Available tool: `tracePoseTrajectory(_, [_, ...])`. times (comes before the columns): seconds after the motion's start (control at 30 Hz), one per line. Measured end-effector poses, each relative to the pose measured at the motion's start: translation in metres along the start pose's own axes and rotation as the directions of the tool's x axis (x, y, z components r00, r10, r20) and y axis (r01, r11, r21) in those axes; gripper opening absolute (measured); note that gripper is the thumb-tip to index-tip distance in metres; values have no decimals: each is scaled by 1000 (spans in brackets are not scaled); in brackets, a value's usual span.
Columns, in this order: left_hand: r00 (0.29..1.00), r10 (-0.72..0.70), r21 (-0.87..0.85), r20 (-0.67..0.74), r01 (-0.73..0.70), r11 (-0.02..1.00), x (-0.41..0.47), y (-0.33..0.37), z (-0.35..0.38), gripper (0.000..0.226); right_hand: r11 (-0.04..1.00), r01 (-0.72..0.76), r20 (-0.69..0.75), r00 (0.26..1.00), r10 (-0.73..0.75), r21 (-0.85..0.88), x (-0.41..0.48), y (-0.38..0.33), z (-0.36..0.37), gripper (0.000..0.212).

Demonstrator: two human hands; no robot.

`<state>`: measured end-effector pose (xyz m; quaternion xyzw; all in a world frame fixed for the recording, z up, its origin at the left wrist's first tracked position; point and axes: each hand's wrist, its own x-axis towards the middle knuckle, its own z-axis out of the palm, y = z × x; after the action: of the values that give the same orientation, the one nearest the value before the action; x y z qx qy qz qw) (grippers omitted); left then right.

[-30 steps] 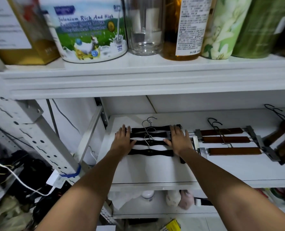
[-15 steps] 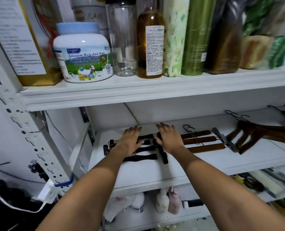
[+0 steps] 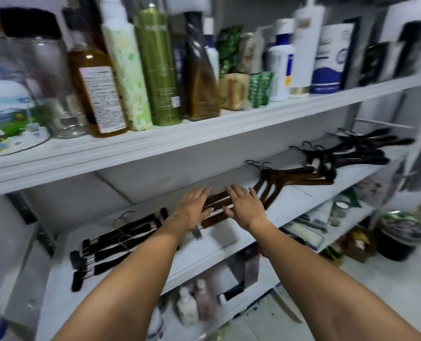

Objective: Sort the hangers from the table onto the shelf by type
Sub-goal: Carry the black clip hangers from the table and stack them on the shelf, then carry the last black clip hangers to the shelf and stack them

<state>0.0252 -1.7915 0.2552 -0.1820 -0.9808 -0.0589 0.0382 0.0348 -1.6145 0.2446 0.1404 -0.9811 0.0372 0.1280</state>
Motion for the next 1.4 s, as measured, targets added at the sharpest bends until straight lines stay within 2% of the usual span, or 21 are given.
tracePoseTrajectory(0.1, [996, 87, -4, -18, -87, 996, 34, 47, 8, 67, 996, -84, -13, 996, 84, 12, -23, 58, -7, 63])
tracePoseTrajectory(0.3, [952, 303, -14, 36, -302, 953, 95, 187, 23, 62, 950, -299, -39, 954, 297, -92, -88, 192, -24, 62])
tracePoseTrajectory(0.43, [895, 445, 31, 34, -446, 894, 134, 283, 36, 60, 902, -418, -67, 908, 413, -103, -136, 274, -39, 61])
tracePoseTrajectory(0.6, [798, 602, -13, -9, -602, 798, 167, 399, 50, 55, 819, -558, -113, 829, 547, -134, -204, 367, -58, 60])
tracePoseTrajectory(0.8, [665, 746, -47, -43, -747, 663, 175, 526, 76, 46, 658, -733, -173, 680, 712, -173, -303, 447, -70, 59])
tracePoseTrajectory(0.97, [555, 831, -97, -39, -830, 550, 176, 605, 98, 47, 505, -841, -174, 537, 826, -195, -369, 489, -77, 62])
tracePoseTrajectory(1.1, [472, 882, -125, -3, -875, 468, 185, 659, 120, 48, 389, -882, -166, 439, 883, -266, -412, 513, -84, 64])
tracePoseTrajectory(1.2, [391, 920, -150, 12, -909, 388, 192, 702, 133, 49, 277, -918, -214, 342, 915, -284, -443, 531, -91, 66])
tracePoseTrajectory(1.4, [235, 972, -270, 6, -935, 228, 211, 795, 159, 48, 64, -953, -203, 129, 971, -296, -501, 579, -104, 63])
